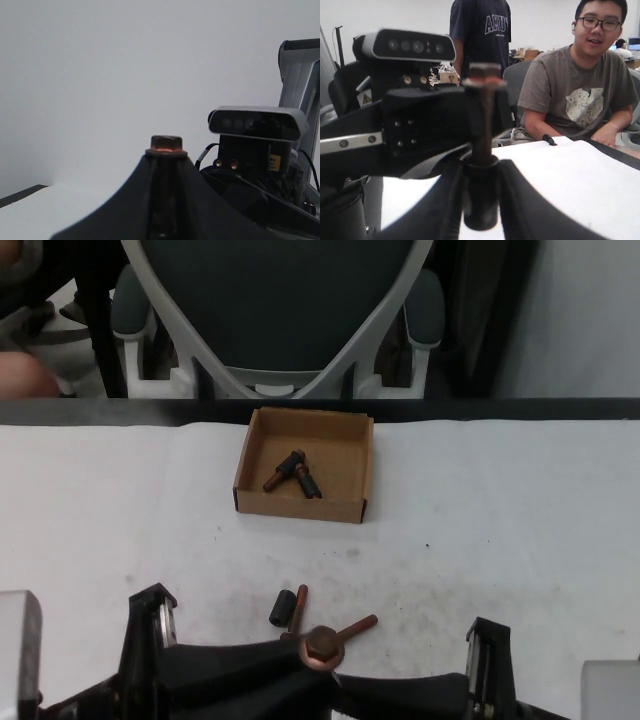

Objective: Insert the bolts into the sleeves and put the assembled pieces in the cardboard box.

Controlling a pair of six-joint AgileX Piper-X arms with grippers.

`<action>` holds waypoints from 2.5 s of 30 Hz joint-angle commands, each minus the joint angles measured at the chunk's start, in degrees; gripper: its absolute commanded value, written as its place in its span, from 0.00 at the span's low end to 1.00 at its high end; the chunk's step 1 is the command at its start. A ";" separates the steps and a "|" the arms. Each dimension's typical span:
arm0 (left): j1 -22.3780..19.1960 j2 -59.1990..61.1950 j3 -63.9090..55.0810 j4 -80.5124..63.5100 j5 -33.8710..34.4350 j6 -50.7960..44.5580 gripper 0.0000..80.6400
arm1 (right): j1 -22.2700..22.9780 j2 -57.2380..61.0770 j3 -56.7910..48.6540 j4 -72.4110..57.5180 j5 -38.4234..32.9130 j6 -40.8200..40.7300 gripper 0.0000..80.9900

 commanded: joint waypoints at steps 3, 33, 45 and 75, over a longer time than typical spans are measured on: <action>-0.20 -0.03 -0.34 0.98 5.73 2.33 0.01 | -0.20 -0.72 -0.52 -3.02 0.56 0.11 0.00; 19.41 0.21 -3.97 28.31 2.05 0.75 0.55 | -1.78 -0.72 -0.81 2.97 4.91 6.35 0.00; 19.73 0.21 -4.83 30.05 5.81 2.37 0.39 | -8.07 -0.72 -3.83 11.51 1.21 8.56 0.00; 19.73 0.21 -4.61 31.13 5.81 2.37 0.01 | -19.83 -0.72 -6.93 19.51 -1.92 5.78 0.00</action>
